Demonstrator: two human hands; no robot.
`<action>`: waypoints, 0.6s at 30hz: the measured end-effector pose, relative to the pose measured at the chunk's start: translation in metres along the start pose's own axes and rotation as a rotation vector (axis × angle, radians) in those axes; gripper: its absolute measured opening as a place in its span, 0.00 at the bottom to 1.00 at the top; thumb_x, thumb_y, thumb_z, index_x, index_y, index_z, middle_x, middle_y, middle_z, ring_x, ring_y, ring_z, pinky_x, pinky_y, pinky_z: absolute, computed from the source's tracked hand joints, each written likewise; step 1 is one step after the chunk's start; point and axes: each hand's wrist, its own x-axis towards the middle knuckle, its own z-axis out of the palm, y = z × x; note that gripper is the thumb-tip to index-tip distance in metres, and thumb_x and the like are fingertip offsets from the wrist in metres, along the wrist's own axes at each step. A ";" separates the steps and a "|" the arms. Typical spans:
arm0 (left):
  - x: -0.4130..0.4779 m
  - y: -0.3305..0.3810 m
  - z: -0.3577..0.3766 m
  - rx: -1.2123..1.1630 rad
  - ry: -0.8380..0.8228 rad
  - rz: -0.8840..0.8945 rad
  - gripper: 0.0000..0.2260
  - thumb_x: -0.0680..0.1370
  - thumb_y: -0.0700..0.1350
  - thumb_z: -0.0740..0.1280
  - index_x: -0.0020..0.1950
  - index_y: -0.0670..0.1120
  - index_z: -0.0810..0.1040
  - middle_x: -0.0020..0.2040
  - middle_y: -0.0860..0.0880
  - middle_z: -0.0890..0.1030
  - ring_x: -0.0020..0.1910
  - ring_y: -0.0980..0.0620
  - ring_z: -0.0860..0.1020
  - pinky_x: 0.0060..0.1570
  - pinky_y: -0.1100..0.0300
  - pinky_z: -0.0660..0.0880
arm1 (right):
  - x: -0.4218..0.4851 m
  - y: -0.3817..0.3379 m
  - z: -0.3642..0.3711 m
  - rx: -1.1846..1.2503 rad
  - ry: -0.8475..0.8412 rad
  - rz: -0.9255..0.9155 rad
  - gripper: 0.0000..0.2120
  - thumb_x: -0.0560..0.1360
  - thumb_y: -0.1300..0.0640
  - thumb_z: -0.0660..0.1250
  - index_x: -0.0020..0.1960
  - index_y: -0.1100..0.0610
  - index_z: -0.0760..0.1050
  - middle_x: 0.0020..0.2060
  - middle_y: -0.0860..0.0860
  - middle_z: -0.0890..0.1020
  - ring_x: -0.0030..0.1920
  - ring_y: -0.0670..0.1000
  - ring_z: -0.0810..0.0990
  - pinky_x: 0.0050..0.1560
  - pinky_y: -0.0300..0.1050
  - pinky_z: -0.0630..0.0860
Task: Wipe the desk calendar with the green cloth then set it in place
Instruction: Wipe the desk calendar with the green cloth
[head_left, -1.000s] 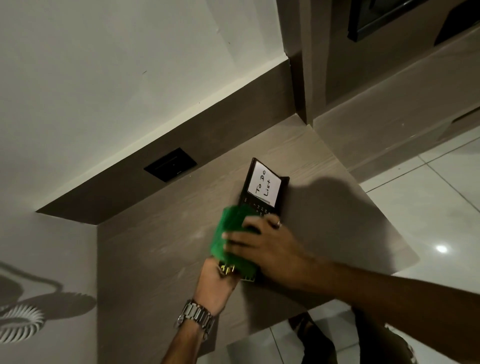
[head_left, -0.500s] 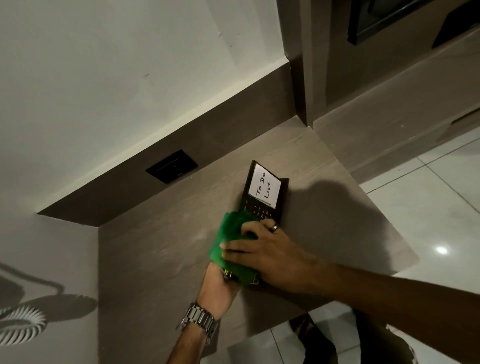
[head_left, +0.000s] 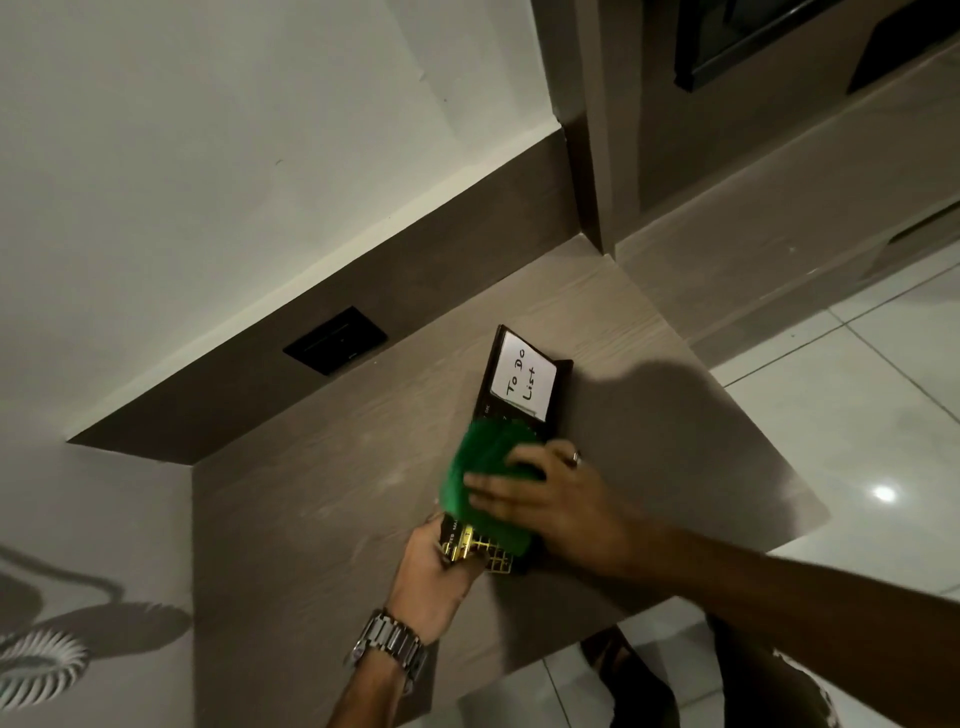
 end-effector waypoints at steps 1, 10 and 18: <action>-0.001 0.003 0.001 -0.014 -0.002 -0.016 0.20 0.73 0.32 0.71 0.41 0.61 0.80 0.35 0.50 0.82 0.38 0.40 0.79 0.42 0.39 0.77 | 0.010 0.015 -0.007 -0.011 0.045 0.067 0.29 0.67 0.62 0.70 0.68 0.51 0.74 0.68 0.47 0.74 0.62 0.58 0.67 0.54 0.54 0.70; -0.008 0.020 0.001 0.041 -0.072 -0.068 0.14 0.76 0.35 0.68 0.48 0.55 0.77 0.44 0.47 0.79 0.41 0.42 0.81 0.55 0.27 0.70 | 0.059 0.076 -0.034 0.082 0.202 0.580 0.31 0.69 0.68 0.70 0.68 0.47 0.73 0.68 0.47 0.73 0.63 0.54 0.66 0.55 0.60 0.74; -0.007 0.018 -0.001 0.028 -0.042 -0.073 0.17 0.75 0.34 0.70 0.45 0.59 0.78 0.39 0.54 0.77 0.29 0.59 0.74 0.27 0.69 0.71 | 0.039 0.055 -0.017 0.042 0.020 0.152 0.36 0.62 0.64 0.74 0.68 0.50 0.73 0.68 0.47 0.74 0.64 0.59 0.67 0.55 0.56 0.70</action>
